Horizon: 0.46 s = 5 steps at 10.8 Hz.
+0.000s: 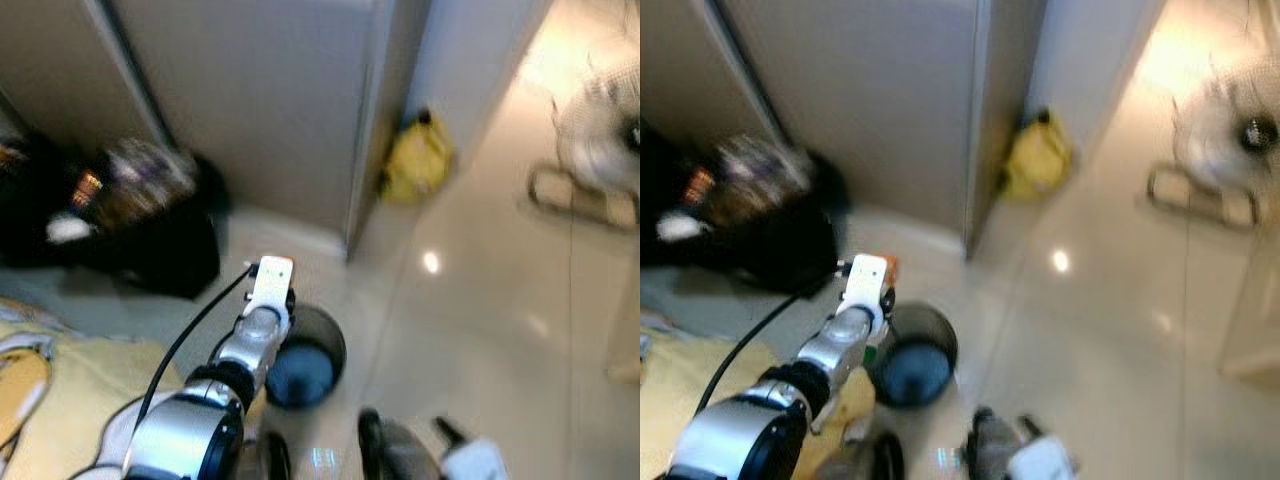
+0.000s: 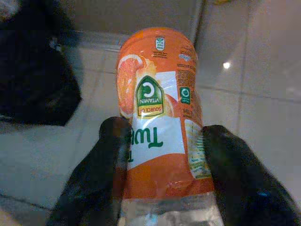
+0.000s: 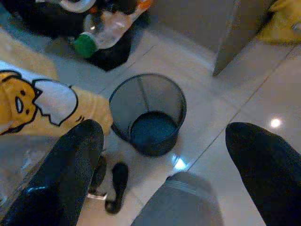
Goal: Clean up the room
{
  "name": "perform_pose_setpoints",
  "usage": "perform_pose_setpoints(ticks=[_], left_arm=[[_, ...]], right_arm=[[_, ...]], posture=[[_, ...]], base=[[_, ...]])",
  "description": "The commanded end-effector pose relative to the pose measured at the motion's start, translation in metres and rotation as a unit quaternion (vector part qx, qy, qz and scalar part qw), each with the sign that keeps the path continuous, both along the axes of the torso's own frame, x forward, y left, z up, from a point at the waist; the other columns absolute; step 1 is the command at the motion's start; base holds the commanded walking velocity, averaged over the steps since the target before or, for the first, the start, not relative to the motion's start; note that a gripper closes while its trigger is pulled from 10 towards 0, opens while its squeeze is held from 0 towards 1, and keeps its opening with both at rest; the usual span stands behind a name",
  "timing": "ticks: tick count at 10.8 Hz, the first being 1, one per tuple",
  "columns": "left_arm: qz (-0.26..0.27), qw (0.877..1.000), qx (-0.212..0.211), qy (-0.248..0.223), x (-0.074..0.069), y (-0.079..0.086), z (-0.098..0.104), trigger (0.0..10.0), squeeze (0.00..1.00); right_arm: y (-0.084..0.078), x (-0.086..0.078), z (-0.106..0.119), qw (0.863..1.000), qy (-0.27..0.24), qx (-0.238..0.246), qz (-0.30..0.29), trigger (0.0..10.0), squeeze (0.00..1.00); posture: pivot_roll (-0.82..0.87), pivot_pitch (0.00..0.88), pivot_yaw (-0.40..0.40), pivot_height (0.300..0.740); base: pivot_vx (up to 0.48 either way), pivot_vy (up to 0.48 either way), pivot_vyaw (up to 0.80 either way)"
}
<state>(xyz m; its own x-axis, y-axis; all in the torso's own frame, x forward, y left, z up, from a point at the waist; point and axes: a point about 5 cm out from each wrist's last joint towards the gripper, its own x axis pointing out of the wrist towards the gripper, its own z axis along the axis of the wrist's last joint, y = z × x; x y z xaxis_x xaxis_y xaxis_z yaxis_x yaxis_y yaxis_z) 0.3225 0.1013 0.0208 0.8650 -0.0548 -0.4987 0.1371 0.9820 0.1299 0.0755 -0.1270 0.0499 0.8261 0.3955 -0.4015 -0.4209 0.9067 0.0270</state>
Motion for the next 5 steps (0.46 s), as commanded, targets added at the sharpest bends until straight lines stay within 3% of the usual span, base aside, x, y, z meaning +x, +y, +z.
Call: perform_pose_setpoints(ticks=[1, 5], left_arm=[[-0.011, 1.0, -0.005, -0.01, 0.0019, -0.0029, 0.0028, 10.0, 1.0], [-0.015, 0.999, 0.024, -0.017, -0.0012, 0.0024, -0.0008, 10.0, 1.0]], right_arm=[[0.0024, -0.0012, 0.0063, 1.0, -0.004, -0.006, 0.005, 10.0, 0.0], [-0.0021, 0.0033, 0.0109, 1.0, -0.002, -0.009, 0.003, 10.0, 0.0]], posture=[[-0.31, 0.322, 0.053, 0.74], [-0.29, 0.304, 0.039, 0.74]], base=[[0.0, 0.0, 0.0], [0.0, 0.0, 0.0]])
